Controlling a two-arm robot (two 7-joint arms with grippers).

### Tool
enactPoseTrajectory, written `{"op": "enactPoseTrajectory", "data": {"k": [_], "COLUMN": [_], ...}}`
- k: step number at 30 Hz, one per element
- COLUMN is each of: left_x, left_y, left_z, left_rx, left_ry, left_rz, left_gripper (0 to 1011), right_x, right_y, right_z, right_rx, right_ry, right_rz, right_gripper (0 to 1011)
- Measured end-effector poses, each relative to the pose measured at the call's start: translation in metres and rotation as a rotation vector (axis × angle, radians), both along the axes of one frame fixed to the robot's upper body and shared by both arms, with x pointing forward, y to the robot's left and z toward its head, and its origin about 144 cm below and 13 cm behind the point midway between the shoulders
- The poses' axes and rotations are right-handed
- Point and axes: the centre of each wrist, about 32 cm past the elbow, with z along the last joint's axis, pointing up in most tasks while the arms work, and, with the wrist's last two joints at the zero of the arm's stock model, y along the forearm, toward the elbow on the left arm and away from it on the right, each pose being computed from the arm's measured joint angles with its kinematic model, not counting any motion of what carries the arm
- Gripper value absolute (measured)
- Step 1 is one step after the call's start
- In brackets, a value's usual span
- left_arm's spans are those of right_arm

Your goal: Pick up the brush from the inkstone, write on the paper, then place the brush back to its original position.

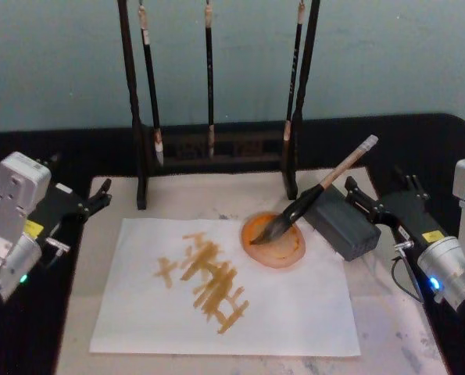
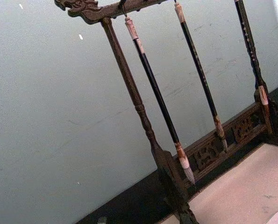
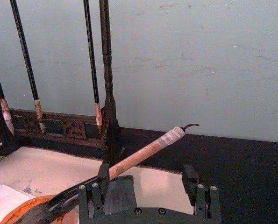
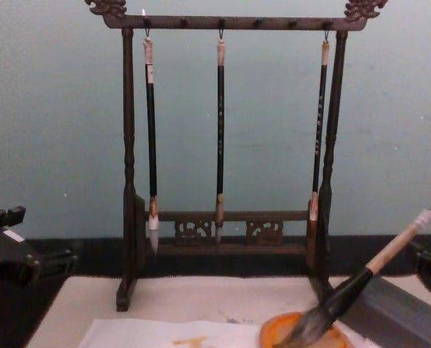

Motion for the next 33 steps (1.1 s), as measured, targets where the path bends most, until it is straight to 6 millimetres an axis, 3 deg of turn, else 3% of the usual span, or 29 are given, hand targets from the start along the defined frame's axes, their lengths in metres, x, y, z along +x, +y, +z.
{"op": "enactPoseTrajectory", "data": {"k": [33], "left_x": [0.0], "left_y": [0.0], "left_z": [0.0], "left_rx": [0.0], "left_ry": [0.0], "left_rz": [0.0], "left_gripper": [1010], "right_x": [0.0], "right_y": [0.0], "right_z": [0.0], "right_rx": [0.0], "right_ry": [0.0], "right_rz": [0.0], "right_gripper": [1000]}}
